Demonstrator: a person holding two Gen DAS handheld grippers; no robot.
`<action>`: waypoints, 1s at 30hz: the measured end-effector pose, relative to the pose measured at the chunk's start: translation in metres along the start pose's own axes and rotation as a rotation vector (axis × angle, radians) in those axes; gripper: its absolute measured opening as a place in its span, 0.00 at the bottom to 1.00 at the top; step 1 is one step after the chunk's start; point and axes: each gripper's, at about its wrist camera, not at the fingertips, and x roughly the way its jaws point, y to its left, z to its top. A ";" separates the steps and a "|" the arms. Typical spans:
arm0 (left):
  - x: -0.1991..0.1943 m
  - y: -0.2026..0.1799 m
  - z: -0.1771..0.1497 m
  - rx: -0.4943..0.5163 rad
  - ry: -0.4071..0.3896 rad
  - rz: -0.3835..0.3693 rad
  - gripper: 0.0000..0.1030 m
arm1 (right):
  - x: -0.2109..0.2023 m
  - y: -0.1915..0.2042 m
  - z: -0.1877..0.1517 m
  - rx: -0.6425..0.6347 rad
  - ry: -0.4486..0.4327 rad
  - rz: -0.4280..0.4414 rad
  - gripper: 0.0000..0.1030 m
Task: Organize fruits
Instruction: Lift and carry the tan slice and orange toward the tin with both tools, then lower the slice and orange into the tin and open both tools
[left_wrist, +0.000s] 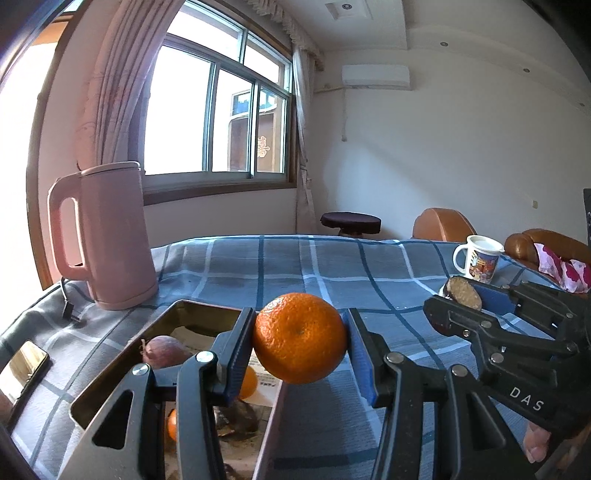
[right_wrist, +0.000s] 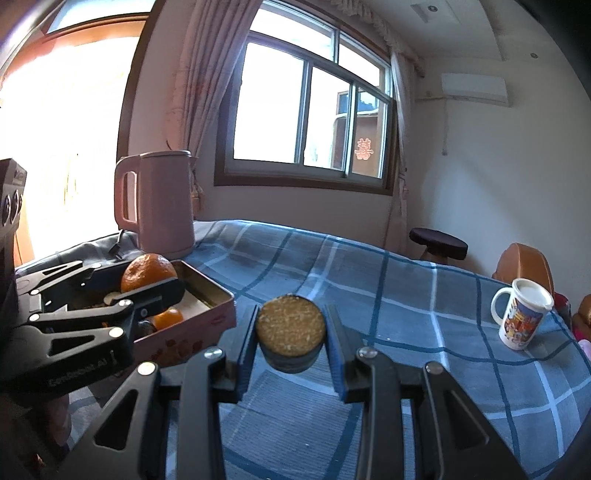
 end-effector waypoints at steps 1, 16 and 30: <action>-0.002 0.002 0.000 -0.001 -0.002 0.004 0.49 | 0.000 0.002 0.001 -0.002 0.001 0.005 0.36; -0.012 0.038 0.001 -0.041 0.002 0.050 0.49 | 0.012 0.034 0.014 -0.043 0.006 0.075 0.36; -0.018 0.069 -0.001 -0.071 0.007 0.108 0.49 | 0.026 0.065 0.023 -0.088 0.013 0.133 0.36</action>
